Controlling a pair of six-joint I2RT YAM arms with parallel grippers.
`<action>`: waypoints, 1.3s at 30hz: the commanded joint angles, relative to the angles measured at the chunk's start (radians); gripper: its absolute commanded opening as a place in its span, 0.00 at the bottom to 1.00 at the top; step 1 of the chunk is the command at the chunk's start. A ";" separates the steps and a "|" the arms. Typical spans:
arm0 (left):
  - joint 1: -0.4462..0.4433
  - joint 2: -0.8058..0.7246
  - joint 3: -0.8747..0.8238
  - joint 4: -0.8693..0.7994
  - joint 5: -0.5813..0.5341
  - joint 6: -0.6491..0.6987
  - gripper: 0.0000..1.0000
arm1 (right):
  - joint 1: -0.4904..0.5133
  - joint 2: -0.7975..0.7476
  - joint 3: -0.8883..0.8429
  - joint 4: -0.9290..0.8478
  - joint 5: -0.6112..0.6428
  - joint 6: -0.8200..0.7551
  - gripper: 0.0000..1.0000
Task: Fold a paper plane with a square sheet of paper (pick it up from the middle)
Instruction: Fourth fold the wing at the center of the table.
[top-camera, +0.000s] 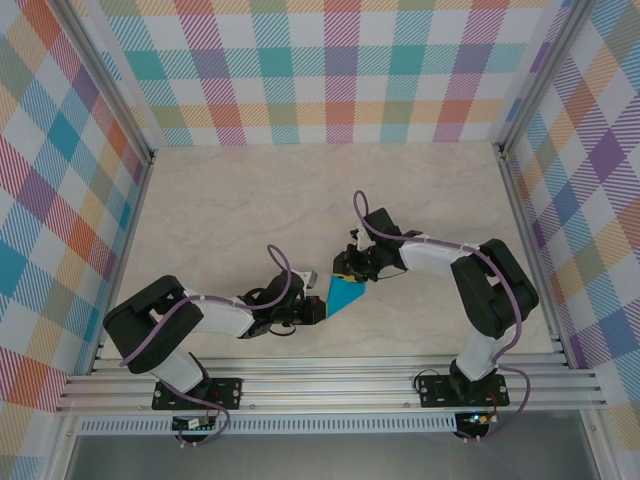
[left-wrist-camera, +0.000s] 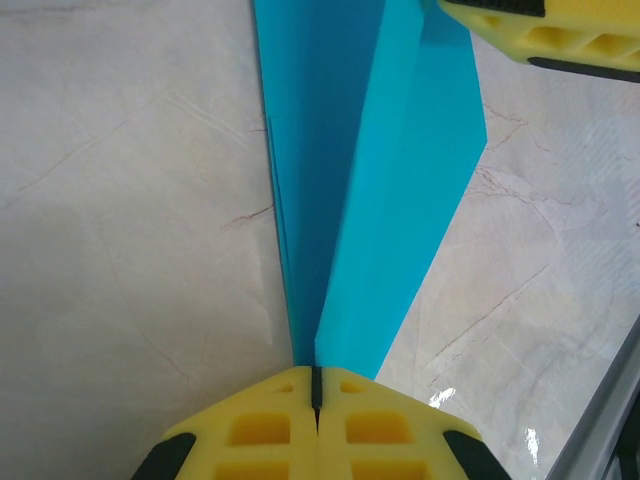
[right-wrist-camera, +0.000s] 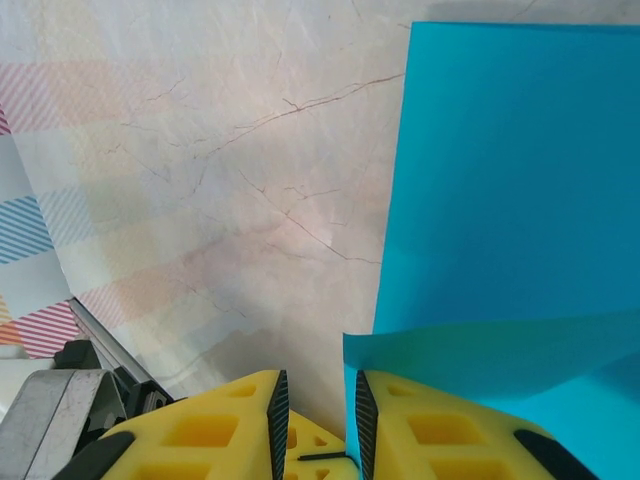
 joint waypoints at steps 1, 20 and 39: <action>0.014 0.025 -0.021 -0.081 -0.041 -0.008 0.00 | 0.002 0.020 0.006 -0.005 -0.043 -0.023 0.26; 0.013 0.033 -0.014 -0.093 -0.035 -0.005 0.00 | 0.010 0.144 0.067 -0.014 -0.047 -0.032 0.21; 0.009 -0.044 0.025 -0.171 -0.020 0.027 0.10 | 0.010 0.212 0.043 -0.021 -0.041 -0.059 0.20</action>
